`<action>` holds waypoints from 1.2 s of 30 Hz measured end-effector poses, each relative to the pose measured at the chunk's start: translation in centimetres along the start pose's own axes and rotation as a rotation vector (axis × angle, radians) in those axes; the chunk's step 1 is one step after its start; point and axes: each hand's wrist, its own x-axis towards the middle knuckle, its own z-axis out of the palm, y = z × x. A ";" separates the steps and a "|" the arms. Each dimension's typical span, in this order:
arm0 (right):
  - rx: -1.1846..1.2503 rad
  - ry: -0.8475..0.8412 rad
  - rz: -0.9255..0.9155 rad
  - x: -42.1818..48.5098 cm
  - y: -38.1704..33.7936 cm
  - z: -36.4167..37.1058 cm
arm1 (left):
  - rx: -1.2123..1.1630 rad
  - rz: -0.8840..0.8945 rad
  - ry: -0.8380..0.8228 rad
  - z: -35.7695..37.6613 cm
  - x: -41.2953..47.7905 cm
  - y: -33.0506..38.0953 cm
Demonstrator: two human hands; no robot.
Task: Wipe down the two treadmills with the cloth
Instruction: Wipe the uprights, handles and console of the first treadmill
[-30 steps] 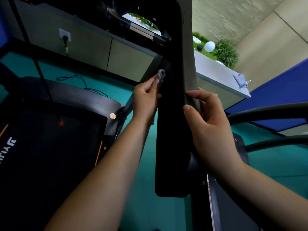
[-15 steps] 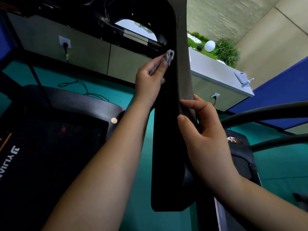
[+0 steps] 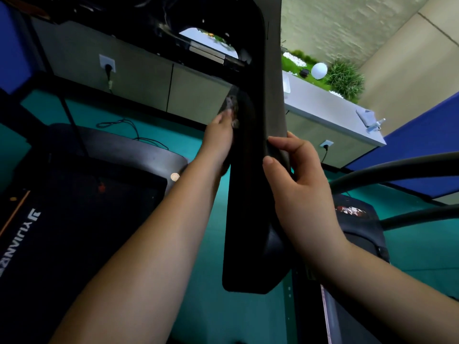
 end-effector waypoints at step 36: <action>0.054 -0.079 0.005 0.5 -0.7 -0.3 | -0.167 0.235 1.117 5.1 -24.3 -10.8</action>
